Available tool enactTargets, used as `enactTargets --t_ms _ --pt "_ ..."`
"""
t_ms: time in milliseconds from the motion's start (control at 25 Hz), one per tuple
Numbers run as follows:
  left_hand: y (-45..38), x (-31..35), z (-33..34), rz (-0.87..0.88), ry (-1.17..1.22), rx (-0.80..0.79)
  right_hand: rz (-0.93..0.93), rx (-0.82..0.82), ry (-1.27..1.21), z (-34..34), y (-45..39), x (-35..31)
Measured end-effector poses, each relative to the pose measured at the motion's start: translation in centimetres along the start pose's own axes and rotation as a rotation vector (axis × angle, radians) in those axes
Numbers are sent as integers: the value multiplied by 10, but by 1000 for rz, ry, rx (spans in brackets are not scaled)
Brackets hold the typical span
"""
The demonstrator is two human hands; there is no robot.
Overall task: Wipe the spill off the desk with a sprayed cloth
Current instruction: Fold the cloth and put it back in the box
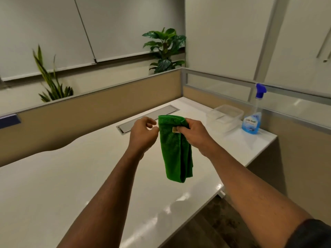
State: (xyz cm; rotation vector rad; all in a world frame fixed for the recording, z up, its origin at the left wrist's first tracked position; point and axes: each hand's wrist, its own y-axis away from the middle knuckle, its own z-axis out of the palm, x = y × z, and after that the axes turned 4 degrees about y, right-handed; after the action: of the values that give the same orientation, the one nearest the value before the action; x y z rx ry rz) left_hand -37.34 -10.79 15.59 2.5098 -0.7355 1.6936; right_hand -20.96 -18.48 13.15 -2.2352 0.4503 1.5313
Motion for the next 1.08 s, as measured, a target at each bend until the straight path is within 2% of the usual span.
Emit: enactTargets --t_ms 40,160,240,360,480,720,960,1080 --pt "-7 -4 8 -34 16 7 9 -8 -21 -11 -4 8" --pt "-31 -17 46 -129 111 -316 22 -39 -32 -46 -17 30" --pt "-45 -18 76 -104 138 -387 38 -47 -20 -69 -33 46" --pt "-75 -13 128 -46 171 -367 43 -31 16 -110 -65 69" --pt "-116 5 185 14 156 -363 39 60 54 -157 -106 88" --pt "-193 43 292 130 18 -334 44 219 99 -244 -195 119" --pt "-259 47 351 -136 382 -420 28 217 183 -289 -277 147" --pt "-292 21 366 -265 411 -390 65 144 237 -286 -321 172"
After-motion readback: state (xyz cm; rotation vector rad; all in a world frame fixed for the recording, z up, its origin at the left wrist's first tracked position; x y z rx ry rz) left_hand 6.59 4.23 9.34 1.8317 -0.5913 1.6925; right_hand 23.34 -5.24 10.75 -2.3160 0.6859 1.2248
